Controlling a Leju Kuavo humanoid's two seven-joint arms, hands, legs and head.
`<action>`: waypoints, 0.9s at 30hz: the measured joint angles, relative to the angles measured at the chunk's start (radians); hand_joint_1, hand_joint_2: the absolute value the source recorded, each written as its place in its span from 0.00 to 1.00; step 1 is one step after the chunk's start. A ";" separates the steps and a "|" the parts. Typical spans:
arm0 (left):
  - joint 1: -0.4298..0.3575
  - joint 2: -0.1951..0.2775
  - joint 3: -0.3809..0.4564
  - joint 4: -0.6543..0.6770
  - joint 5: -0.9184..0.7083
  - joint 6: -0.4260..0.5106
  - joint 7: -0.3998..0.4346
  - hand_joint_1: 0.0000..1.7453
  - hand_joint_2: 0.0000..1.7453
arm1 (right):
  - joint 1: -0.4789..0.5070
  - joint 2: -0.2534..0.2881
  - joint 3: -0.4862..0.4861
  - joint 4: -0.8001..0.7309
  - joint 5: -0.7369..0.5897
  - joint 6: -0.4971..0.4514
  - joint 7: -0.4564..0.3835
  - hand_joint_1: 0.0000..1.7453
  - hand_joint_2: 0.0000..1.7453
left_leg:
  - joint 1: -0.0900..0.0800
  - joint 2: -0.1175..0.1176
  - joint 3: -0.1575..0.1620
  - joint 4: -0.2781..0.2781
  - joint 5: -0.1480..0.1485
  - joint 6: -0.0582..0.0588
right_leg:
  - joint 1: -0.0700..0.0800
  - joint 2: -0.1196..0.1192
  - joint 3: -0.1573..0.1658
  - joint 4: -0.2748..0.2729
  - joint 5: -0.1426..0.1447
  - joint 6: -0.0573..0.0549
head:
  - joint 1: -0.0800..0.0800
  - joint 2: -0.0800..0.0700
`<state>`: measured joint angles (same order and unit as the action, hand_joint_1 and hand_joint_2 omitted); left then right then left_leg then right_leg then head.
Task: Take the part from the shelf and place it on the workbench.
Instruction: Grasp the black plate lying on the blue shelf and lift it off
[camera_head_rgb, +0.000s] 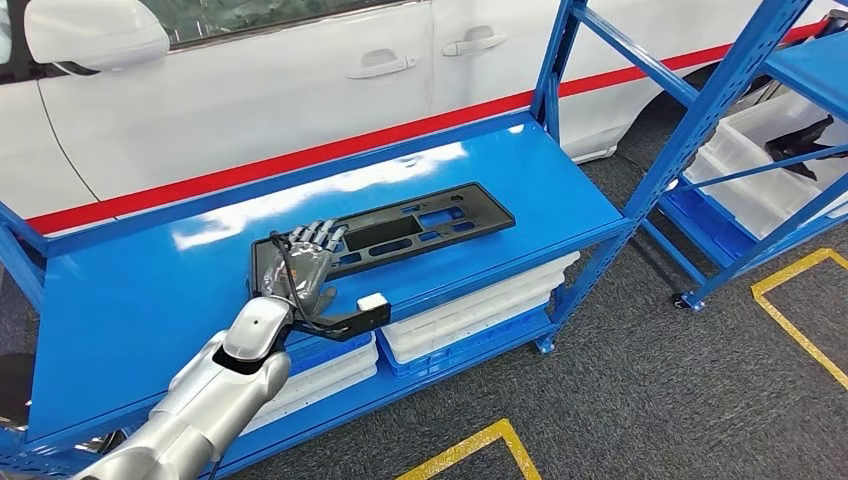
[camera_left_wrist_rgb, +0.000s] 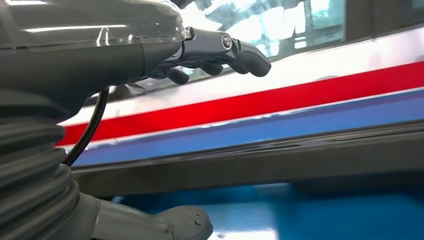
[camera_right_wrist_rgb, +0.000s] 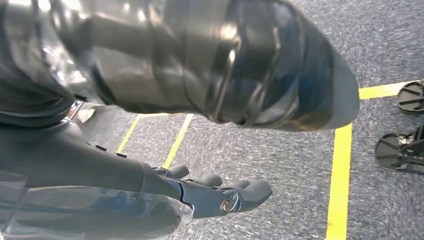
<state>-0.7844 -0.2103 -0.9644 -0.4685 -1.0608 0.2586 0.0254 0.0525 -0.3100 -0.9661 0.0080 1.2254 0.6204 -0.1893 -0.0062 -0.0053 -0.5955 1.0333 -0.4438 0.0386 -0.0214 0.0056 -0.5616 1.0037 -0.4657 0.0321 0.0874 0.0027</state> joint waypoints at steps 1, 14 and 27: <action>-0.004 0.004 -0.001 0.006 -0.007 0.002 0.008 0.00 1.00 | 0.000 -0.001 0.000 0.000 0.003 0.001 0.000 0.00 0.00 | 0.000 0.000 0.000 0.000 0.000 0.000 | 0.000 0.000 0.000 0.000 0.000 0.000 | 0.000 0.000; -0.037 0.040 -0.010 0.061 -0.020 0.018 0.038 0.88 1.00 | -0.001 -0.012 -0.016 0.000 0.024 0.011 0.003 0.00 0.00 | 0.000 0.000 0.000 0.000 0.000 0.000 | 0.000 0.000 0.000 0.000 0.000 0.000 | 0.000 0.000; -0.035 0.050 -0.010 0.089 -0.006 0.080 -0.024 1.00 1.00 | -0.008 -0.027 -0.043 0.000 0.064 0.029 0.010 0.00 0.00 | 0.000 0.000 0.000 0.000 0.000 0.000 | 0.000 0.000 0.000 0.000 0.000 0.000 | 0.000 0.000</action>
<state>-0.8196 -0.1601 -0.9747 -0.3792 -1.0671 0.3390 0.0013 0.0449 -0.3367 -1.0095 0.0080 1.2893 0.6496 -0.1797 -0.0062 -0.0054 -0.5955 1.0333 -0.4436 0.0384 -0.0214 0.0056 -0.5616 1.0038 -0.4658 0.0320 0.0874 0.0027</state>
